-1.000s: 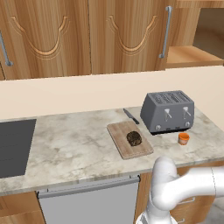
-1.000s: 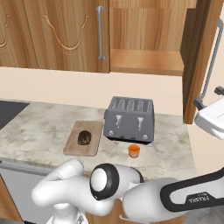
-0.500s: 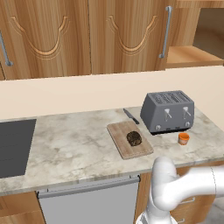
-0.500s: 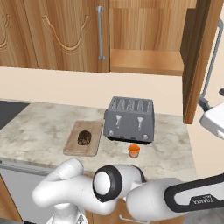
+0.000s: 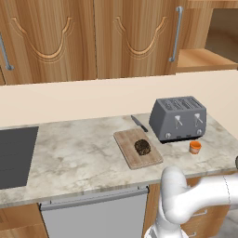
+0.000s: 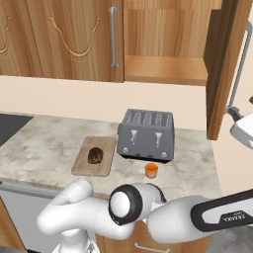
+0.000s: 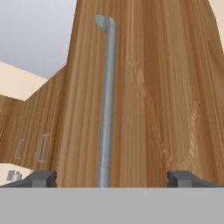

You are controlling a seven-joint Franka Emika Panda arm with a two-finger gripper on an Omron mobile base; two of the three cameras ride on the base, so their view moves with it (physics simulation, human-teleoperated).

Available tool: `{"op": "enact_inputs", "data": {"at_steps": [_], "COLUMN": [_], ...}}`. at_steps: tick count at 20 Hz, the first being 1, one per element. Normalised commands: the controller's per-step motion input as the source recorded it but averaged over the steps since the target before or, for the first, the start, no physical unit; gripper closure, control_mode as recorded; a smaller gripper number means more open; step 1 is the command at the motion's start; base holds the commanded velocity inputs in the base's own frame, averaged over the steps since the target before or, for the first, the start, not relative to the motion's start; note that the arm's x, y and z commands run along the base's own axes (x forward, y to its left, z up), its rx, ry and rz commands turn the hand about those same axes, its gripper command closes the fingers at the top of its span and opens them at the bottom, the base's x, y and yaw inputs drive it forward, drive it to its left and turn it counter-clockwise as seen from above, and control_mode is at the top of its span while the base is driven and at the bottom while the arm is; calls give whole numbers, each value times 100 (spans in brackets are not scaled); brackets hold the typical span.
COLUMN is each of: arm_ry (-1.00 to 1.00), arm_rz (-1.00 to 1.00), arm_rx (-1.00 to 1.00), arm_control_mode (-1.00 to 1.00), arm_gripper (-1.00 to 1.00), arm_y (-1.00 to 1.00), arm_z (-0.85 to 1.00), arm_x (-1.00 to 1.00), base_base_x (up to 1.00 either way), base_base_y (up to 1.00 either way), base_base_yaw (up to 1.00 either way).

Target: Pick the bread, place it on the cutting board, pick the jam, place it on the counter, and close the cabinet.

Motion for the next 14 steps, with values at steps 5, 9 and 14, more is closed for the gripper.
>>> {"op": "enact_inputs", "data": {"at_steps": [5, 9, 14], "arm_ry": [0, 0, 0], "arm_rz": [4, 3, 4], "arm_rx": [0, 0, 0], "arm_control_mode": [-100, -100, -100], "arm_gripper": [-100, -100, -100], "arm_y": [-14, -6, 0], "arm_z": [0, 0, 0], "arm_x": [32, 32, 18], "base_base_x": [0, 0, 0], "base_base_y": [0, 0, 0], "base_base_yaw": [0, 0, 0]}}
